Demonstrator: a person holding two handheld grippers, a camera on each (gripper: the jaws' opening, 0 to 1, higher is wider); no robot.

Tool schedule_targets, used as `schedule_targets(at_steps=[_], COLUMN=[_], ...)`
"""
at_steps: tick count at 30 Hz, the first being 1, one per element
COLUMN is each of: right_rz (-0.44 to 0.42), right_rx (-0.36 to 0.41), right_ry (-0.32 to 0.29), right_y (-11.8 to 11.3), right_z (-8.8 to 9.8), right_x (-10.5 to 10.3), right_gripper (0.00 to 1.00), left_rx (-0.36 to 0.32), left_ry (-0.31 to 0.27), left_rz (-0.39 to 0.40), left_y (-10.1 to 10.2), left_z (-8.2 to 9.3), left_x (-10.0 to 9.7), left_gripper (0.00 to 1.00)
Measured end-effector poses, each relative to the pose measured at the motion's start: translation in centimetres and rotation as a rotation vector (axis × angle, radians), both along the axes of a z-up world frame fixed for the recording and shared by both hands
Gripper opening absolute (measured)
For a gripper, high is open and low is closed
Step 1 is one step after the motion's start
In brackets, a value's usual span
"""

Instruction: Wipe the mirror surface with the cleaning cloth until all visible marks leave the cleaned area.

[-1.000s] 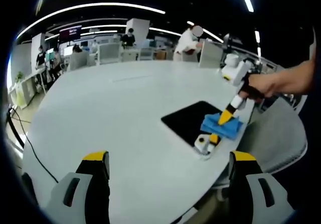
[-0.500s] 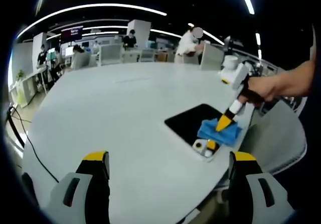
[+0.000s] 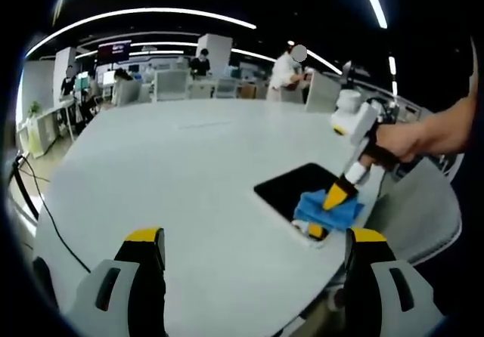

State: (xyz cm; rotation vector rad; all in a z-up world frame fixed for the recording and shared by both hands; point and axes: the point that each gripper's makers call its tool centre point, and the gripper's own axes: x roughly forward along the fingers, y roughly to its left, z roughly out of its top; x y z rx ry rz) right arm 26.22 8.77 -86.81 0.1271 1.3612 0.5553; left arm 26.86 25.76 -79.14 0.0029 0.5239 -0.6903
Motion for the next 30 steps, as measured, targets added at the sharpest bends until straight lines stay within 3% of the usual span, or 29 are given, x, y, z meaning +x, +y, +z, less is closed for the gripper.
schedule_targets(at_steps=[7, 30], right_rz=[0.019, 0.089], right_rx=[0.008, -0.004], right_ry=[-0.007, -0.013], right_y=[1.6, 4.5], right_z=[0.0, 0.1], right_x=[-0.1, -0.1], right_gripper=[0.00, 0.00], left_rx=[0.038, 0.034], left_ry=[0.001, 0.004], left_rz=[-0.030, -0.019], left_y=[0.2, 0.5], left_z=[-0.2, -0.3], left_x=[-0.1, 0.2], left_gripper=[0.99, 0.99])
